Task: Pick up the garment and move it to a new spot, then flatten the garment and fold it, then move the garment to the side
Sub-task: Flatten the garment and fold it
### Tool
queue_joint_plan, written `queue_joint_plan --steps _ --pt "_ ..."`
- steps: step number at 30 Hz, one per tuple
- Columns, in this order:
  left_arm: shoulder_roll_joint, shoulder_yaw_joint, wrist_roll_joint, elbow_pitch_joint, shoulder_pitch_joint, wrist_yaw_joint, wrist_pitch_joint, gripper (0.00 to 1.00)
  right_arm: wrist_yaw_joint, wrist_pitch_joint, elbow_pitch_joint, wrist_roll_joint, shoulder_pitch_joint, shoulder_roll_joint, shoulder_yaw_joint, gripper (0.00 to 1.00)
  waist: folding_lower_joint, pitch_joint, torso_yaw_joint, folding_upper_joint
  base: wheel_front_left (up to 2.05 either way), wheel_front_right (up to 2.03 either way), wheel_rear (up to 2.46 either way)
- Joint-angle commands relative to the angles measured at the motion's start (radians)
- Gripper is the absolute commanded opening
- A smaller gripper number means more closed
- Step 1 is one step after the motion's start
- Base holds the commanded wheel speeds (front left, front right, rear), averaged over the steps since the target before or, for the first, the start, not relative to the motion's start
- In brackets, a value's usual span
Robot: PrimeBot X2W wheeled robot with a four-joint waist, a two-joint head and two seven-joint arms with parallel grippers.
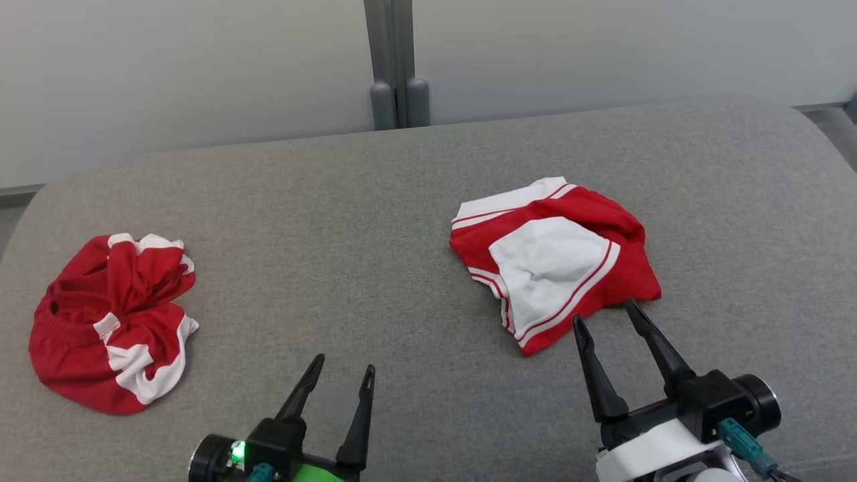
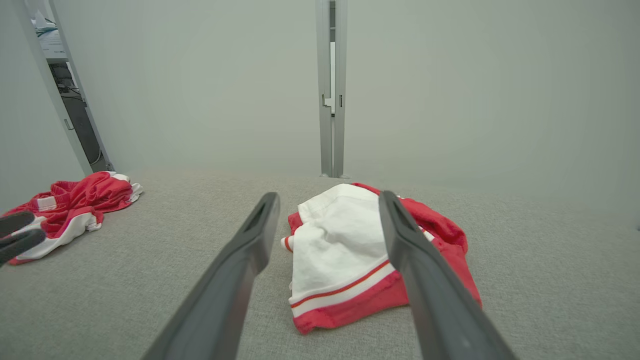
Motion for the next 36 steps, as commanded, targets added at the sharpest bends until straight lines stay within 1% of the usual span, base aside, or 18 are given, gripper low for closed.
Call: queue_joint_plan --steps 1,7,13,19,22,28,32,33,34,36 --pt "0.001 -0.017 0.005 0.024 -0.039 -0.009 -0.001 1.00 0.000 0.000 -0.009 -0.001 -0.016 -0.001 0.004 1.00 0.0000 0.042 -0.035 0.0000 0.00 0.00 0.00" --pt "0.002 -0.103 0.015 0.122 -0.196 -0.029 -0.001 1.00 0.000 0.000 -0.040 -0.009 -0.078 -0.001 0.006 1.00 0.0000 0.159 -0.088 0.0000 0.00 0.00 0.00" --pt "0.003 -0.175 0.005 0.227 -0.348 -0.036 -0.001 1.00 0.000 0.000 -0.058 -0.007 -0.142 -0.001 0.006 1.00 0.0000 0.258 -0.143 0.0000 0.00 0.00 0.00" --pt "0.007 -0.265 -0.028 0.340 -0.467 -0.037 -0.001 1.00 0.000 0.000 -0.071 0.006 -0.176 0.000 0.004 1.00 0.0000 0.327 -0.182 0.0000 0.00 0.00 0.00" --pt "0.015 -0.291 -0.045 0.376 -0.521 -0.037 -0.001 1.00 0.000 -0.001 -0.075 0.012 -0.189 0.000 0.001 1.00 0.0000 0.354 -0.199 0.0000 0.00 0.00 0.00" --pt "0.019 -0.272 -0.051 0.357 -0.571 -0.037 -0.001 1.00 0.000 -0.001 -0.080 0.018 -0.204 -0.001 -0.004 1.00 0.0000 0.375 -0.211 0.0000 0.00 0.00 0.00" --pt "0.030 -0.296 -0.029 0.311 -0.587 -0.037 -0.001 1.00 0.000 -0.001 -0.076 0.025 -0.206 -0.001 -0.005 1.00 0.0000 0.377 -0.209 0.0000 0.00 0.00 0.00" --pt "0.034 -0.302 -0.024 0.288 -0.591 -0.037 -0.001 0.25 0.000 0.000 -0.074 0.025 -0.207 -0.001 -0.004 1.00 0.0000 0.375 -0.207 0.0000 0.00 0.00 0.00" --pt "0.039 -0.310 -0.025 0.275 -0.589 -0.037 -0.001 0.00 0.000 0.000 -0.072 0.026 -0.208 -0.001 -0.003 1.00 0.0000 0.371 -0.206 0.0000 0.00 0.00 0.00" --pt "0.050 -0.334 -0.032 0.252 -0.586 -0.037 -0.001 0.00 0.000 0.000 -0.067 0.031 -0.211 -0.001 0.000 1.00 0.0000 0.362 -0.205 0.0000 0.00 0.00 0.00"
